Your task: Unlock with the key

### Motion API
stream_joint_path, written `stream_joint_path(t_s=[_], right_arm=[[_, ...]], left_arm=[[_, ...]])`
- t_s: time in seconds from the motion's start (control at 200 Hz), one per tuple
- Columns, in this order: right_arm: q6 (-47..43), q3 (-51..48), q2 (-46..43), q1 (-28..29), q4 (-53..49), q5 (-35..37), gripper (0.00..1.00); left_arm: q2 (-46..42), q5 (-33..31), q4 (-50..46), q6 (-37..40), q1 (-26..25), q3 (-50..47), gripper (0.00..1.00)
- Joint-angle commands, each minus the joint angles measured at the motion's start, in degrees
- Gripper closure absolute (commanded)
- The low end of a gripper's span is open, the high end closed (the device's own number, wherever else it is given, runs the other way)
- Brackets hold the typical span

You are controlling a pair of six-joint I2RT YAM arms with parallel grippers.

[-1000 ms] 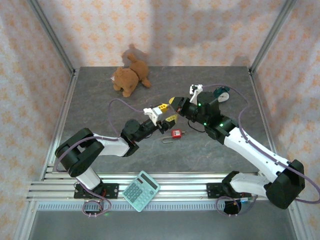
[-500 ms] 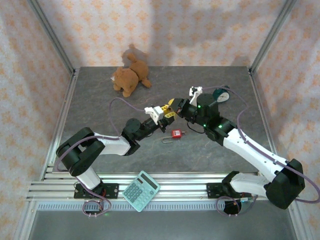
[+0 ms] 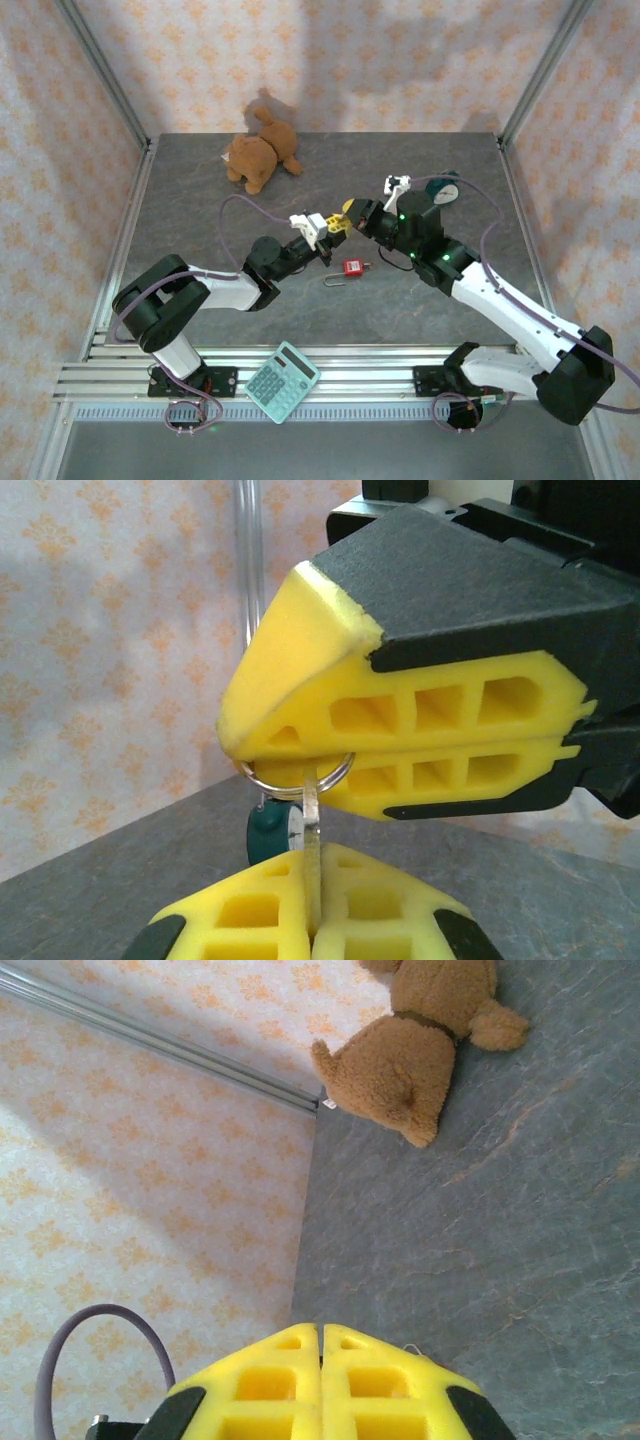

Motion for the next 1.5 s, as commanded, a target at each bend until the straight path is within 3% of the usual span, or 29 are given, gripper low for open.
stream_joint_path(t_s=[0.0, 0.606, 1.321, 1.496], right_arm=[[-2.9, -0.7, -1.7, -0.5, -3.3, 6.3, 1.00], [-4.6, -2.4, -2.1, -0.7, -6.1, 10.2, 1.00], [-5.5, -5.2, -1.3, -0.8, -3.5, 8.5, 1.00], [-19.5, 3.3, 1.2, -2.0, -12.1, 3.3, 0.76]], left_arm=[[-0.4, 1.9, 2.8, -0.3, 0.9, -0.1, 1.00], [-1.5, 4.1, 2.8, -1.4, 2.3, -1.5, 1.00], [-1.5, 5.5, 2.8, -2.4, 3.7, -1.9, 1.00], [-1.9, 5.5, 2.8, -5.7, 4.8, -2.6, 1.00]])
